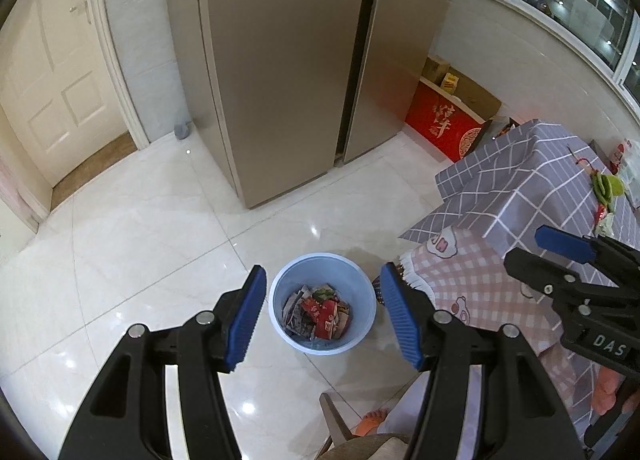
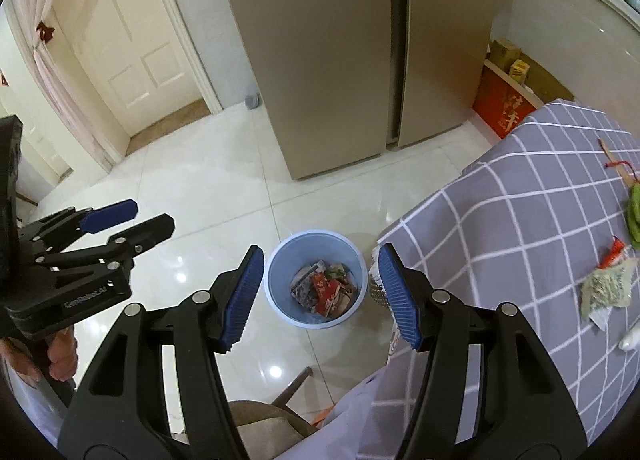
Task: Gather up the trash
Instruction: 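Swing both open tools back toward the white bottle and green wrapper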
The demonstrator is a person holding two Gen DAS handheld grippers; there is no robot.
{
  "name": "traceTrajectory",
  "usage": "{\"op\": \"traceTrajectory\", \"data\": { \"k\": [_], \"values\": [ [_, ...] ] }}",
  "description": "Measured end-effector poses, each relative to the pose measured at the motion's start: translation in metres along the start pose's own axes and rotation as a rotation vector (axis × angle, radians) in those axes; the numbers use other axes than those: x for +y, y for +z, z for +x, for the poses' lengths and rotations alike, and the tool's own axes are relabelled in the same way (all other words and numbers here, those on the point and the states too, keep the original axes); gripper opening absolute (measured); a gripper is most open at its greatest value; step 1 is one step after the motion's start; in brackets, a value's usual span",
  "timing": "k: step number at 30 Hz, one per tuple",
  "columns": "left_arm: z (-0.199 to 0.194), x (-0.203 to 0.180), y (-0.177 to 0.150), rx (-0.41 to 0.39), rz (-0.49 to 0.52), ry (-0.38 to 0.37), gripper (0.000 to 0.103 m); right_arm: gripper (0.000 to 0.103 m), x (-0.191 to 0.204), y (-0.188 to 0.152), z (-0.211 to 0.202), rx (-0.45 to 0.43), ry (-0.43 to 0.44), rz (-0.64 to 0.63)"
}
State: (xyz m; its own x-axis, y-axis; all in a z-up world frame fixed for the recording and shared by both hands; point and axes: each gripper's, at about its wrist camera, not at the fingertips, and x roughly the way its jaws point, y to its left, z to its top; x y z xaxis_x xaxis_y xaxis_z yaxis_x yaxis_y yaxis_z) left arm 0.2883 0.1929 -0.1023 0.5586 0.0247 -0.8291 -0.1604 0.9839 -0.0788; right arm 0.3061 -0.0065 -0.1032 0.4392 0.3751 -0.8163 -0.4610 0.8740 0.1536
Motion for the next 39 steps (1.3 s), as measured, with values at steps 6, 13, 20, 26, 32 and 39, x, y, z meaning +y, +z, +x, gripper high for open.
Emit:
{"op": "traceTrajectory", "data": {
  "k": [6, 13, 20, 26, 32, 39],
  "values": [
    [-0.018, -0.025, 0.005, -0.046, 0.038, -0.02, 0.059, 0.06, -0.017, -0.005, -0.032, -0.065, 0.007, 0.035],
    [-0.023, -0.065, 0.012, -0.06, 0.098, -0.061, 0.059, 0.061, -0.054, -0.017, -0.066, -0.127, -0.047, 0.102],
    [-0.024, -0.114, 0.012, -0.062, 0.17, -0.115, 0.059, 0.067, -0.104, -0.039, -0.094, -0.171, -0.148, 0.179],
    [-0.021, -0.148, 0.008, -0.053, 0.217, -0.167, 0.059, 0.068, -0.152, -0.063, -0.112, -0.17, -0.239, 0.243],
    [-0.017, -0.18, 0.005, -0.038, 0.26, -0.204, 0.063, 0.068, -0.187, -0.082, -0.121, -0.16, -0.291, 0.3],
    [-0.017, -0.218, 0.009, -0.05, 0.333, -0.271, 0.075, 0.068, -0.204, -0.091, -0.106, -0.09, -0.255, 0.286]
  ]
}}
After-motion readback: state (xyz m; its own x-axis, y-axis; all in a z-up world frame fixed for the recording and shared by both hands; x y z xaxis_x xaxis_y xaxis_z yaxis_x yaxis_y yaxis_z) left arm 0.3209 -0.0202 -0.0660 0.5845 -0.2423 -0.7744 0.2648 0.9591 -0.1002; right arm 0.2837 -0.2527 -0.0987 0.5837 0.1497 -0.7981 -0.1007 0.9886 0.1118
